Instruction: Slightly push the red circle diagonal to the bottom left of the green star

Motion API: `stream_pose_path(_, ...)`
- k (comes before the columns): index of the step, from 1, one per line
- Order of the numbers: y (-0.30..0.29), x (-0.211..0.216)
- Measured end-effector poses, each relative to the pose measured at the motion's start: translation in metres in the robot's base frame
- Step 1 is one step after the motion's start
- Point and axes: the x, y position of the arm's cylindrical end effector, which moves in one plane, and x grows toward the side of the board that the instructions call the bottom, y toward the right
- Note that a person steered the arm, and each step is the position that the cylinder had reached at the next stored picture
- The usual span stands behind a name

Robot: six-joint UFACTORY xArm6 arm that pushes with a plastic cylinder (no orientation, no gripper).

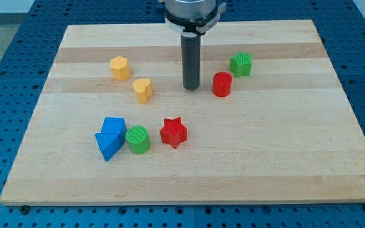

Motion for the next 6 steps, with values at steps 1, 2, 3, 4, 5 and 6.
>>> stream_pose_path(1, 0.000, -0.016)
stream_pose_path(2, 0.000, -0.028)
stream_pose_path(3, 0.005, -0.028)
stream_pose_path(4, 0.024, -0.022)
stream_pose_path(5, 0.043, -0.014)
stream_pose_path(6, 0.051, -0.001)
